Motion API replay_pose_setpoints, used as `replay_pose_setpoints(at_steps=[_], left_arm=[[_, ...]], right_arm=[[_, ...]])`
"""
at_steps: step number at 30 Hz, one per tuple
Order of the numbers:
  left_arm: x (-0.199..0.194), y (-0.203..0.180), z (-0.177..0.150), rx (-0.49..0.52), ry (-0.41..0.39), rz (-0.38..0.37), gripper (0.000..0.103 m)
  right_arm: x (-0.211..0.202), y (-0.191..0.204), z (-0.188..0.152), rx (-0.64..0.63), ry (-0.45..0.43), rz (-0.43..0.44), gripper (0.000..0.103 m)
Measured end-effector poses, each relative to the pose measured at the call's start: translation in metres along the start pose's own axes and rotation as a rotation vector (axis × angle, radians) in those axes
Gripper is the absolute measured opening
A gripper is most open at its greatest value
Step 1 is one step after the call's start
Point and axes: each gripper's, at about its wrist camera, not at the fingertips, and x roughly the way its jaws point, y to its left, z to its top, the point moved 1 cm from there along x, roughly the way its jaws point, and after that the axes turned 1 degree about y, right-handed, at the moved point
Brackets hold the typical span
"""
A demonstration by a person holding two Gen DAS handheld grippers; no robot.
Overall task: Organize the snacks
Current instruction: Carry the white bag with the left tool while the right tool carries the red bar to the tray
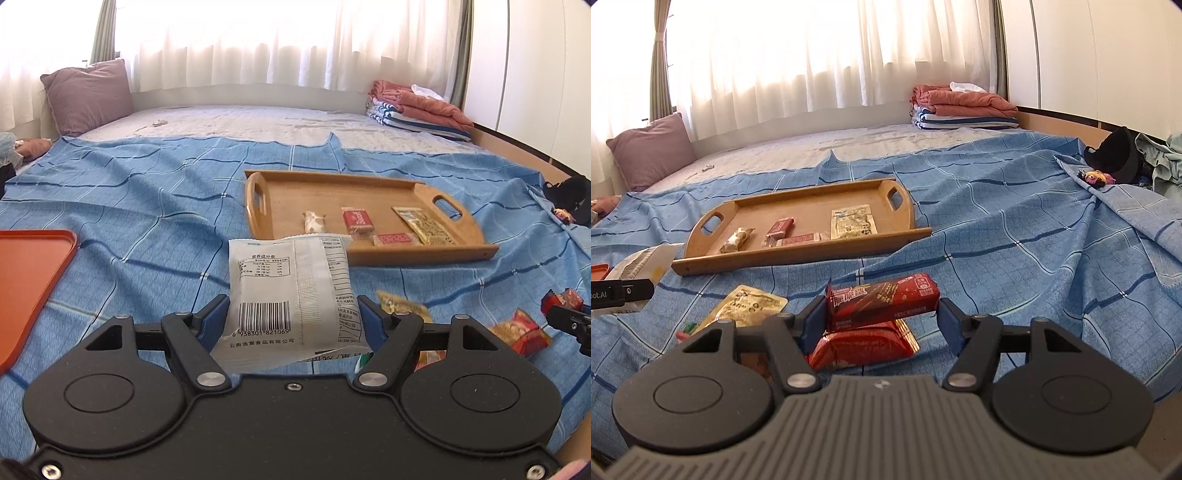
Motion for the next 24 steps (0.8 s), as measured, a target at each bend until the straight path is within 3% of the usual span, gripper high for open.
replay_pose_setpoints(at_steps=[10, 18, 24], left_arm=[[0.026, -0.002, 0.055, 0.001, 0.017, -0.059, 0.071], [0.083, 0.003, 0.102, -0.077, 0.091, -0.072, 0.071], [0.129, 0.005, 0.135, -0.109, 0.134, -0.030, 0.071]], right_arm=[[0.048, -0.002, 0.041, 0.047, 0.056, 0.066, 0.066], [0.090, 0.006, 0.082, -0.006, 0.091, 0.096, 0.066], [0.131, 0.009, 0.115, -0.023, 0.166, 0.128, 0.066]])
